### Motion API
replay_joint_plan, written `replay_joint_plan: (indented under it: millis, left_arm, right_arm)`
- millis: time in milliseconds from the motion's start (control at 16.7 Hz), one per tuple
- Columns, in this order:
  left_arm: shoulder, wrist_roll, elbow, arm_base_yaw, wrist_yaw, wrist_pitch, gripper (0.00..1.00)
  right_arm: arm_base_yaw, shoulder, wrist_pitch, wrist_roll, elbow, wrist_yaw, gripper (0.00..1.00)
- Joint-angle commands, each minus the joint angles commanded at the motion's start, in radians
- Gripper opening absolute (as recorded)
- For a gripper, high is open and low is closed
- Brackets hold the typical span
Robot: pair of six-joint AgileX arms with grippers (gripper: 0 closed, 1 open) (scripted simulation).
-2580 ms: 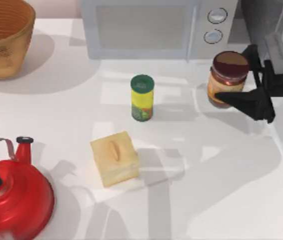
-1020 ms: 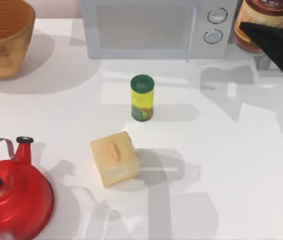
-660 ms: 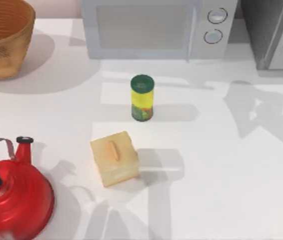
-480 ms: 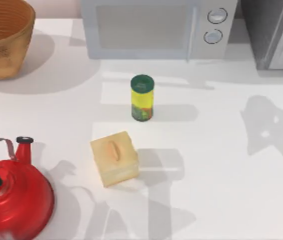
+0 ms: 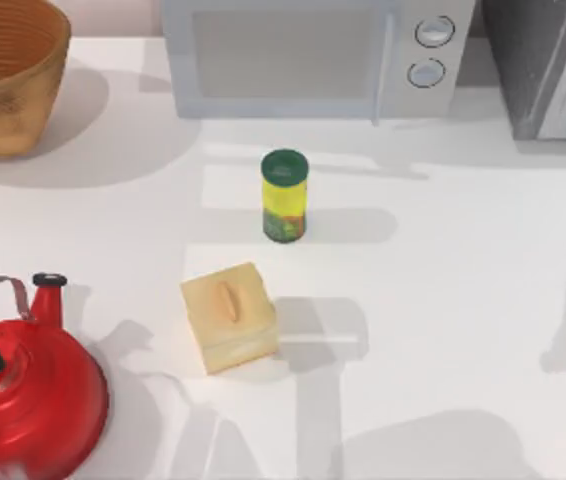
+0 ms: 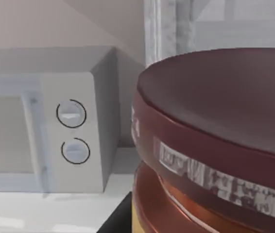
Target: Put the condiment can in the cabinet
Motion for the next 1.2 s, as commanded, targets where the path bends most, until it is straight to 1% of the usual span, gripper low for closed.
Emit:
replay_joint_plan:
  millis: [180, 660, 840, 1200]
  left_arm:
    - [0.000, 0.000, 0.000, 0.000, 0.000, 0.000, 1.00]
    - [0.000, 0.000, 0.000, 0.000, 0.000, 0.000, 1.00]
    - [0.000, 0.000, 0.000, 0.000, 0.000, 0.000, 1.00]
    - [0.000, 0.000, 0.000, 0.000, 0.000, 0.000, 1.00]
  right_arm:
    - [0.000, -0.080, -0.062, -0.039, -0.052, 0.068, 0.00]
    - [0.010, -0.057, -0.077, -0.039, -0.029, 0.072, 0.00]
    - [0.028, 0.043, -0.116, -0.038, 0.089, 0.082, 0.00]
    - [0.064, 0.290, -0.211, -0.033, 0.453, 0.117, 0.00]
